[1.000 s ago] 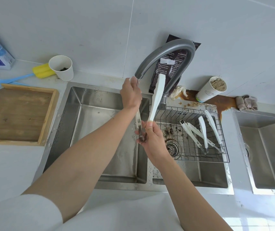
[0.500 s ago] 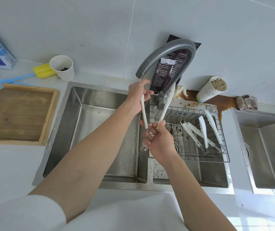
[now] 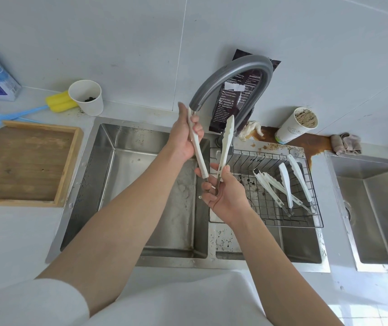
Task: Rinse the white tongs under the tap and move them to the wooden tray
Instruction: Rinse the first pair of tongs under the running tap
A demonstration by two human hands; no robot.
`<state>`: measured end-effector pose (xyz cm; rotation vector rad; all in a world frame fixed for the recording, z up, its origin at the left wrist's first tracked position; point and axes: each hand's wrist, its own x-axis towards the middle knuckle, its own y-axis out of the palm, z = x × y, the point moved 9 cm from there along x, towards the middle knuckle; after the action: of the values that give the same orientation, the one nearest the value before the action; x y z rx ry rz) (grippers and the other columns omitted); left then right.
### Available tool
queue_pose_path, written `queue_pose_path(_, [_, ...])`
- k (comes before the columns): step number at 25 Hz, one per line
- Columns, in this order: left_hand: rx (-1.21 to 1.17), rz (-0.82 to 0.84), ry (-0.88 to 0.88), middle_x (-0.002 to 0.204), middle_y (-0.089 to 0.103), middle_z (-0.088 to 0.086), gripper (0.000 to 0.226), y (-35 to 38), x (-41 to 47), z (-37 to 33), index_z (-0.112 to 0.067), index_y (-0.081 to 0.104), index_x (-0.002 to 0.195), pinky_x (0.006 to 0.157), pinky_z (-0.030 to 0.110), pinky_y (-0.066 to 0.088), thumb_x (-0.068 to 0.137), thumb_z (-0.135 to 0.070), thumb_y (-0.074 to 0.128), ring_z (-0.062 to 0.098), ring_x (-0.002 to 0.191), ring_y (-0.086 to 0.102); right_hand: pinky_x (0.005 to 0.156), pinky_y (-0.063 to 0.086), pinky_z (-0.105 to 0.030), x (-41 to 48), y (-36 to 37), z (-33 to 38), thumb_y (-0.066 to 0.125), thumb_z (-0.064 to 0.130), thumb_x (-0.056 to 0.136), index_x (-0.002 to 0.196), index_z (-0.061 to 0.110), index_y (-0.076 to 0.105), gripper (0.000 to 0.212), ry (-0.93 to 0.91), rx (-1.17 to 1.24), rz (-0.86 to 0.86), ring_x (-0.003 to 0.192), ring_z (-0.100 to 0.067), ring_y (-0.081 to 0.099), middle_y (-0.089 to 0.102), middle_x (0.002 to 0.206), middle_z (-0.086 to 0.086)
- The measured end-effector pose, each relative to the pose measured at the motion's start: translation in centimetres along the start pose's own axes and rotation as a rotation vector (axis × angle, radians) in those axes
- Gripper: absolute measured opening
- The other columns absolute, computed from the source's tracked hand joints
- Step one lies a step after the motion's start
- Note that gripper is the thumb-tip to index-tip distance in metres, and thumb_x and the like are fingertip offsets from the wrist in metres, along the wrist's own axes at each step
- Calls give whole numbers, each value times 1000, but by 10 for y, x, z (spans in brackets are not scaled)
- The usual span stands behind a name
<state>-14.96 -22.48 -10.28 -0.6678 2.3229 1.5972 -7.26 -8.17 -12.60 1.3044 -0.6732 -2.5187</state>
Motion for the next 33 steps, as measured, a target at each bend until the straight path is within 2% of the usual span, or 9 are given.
queue_pose_path(4, [-35, -135, 33, 64, 60, -2, 37, -15, 0, 0, -10, 61, 93, 42, 16, 43, 102, -41, 42, 6, 41, 50, 38, 34, -20, 1, -2, 3, 28, 39, 107, 111, 15, 51, 33, -43, -52, -39, 47, -15, 50, 74, 94, -21])
queue_pose_path(8, [327, -338, 255, 63, 55, 0, 35, -24, -3, -11, -10, 62, 95, 39, 19, 38, 104, -32, 35, 7, 40, 44, 41, 36, -22, 0, -7, 4, 31, 34, 108, 112, 14, 51, 29, -115, -119, -74, 50, -17, 51, 75, 92, -20])
queue_pose_path(11, [588, -328, 428, 66, 52, 0, 34, -18, -8, -13, -14, 57, 96, 44, 19, 36, 104, -37, 35, 7, 46, 42, 47, 37, -24, -1, -7, 5, 33, 31, 108, 113, 14, 52, 27, -151, -166, -82, 51, -16, 52, 75, 89, -15])
queue_pose_path(15, [779, -259, 495, 83, 61, -4, 33, -10, -10, -8, -13, 53, 116, 44, 17, 36, 104, -38, 36, 2, 44, 46, 47, 42, -23, -5, -6, 13, 34, 30, 108, 115, 17, 54, 25, -234, -242, -94, 52, -14, 54, 75, 83, -6])
queue_pose_path(20, [962, -254, 472, 106, 62, 1, 33, -6, -11, -5, -5, 43, 133, 50, 16, 53, 106, -22, 34, 8, 62, 66, 58, 48, -26, -13, -6, 23, 37, 28, 107, 117, 23, 55, 21, -404, -412, -137, 62, -13, 63, 67, 95, -3])
queue_pose_path(22, [993, -229, 440, 116, 59, 5, 34, -9, -12, -3, -6, 34, 137, 59, 17, 57, 105, -14, 35, 12, 73, 71, 61, 50, -26, -17, -5, 24, 38, 29, 107, 111, 27, 55, 17, -464, -474, -150, 63, -10, 64, 67, 99, -2])
queue_pose_path(25, [930, -208, 392, 125, 53, 10, 31, -15, -14, -1, -8, 26, 134, 77, 31, 61, 104, -8, 33, 22, 88, 72, 65, 52, -26, -22, -2, 26, 41, 29, 106, 108, 29, 52, 11, -535, -558, -146, 63, -7, 63, 69, 99, 3])
queue_pose_path(29, [776, -260, 335, 113, 64, 15, 15, -30, -20, 4, -6, 41, 118, 69, 28, 62, 104, -12, 39, 21, 77, 75, 77, 53, -29, -23, 2, 25, 46, 24, 105, 117, 19, 51, 15, -579, -639, -107, 65, -1, 57, 65, 101, -1])
queue_pose_path(33, [778, -238, 263, 103, 70, 13, 21, -37, -28, 15, -1, 50, 120, 66, 26, 61, 101, -11, 46, 21, 75, 75, 71, 52, -24, -26, -1, 22, 46, 23, 105, 108, 25, 52, 7, -577, -611, -108, 66, -3, 59, 67, 99, 2])
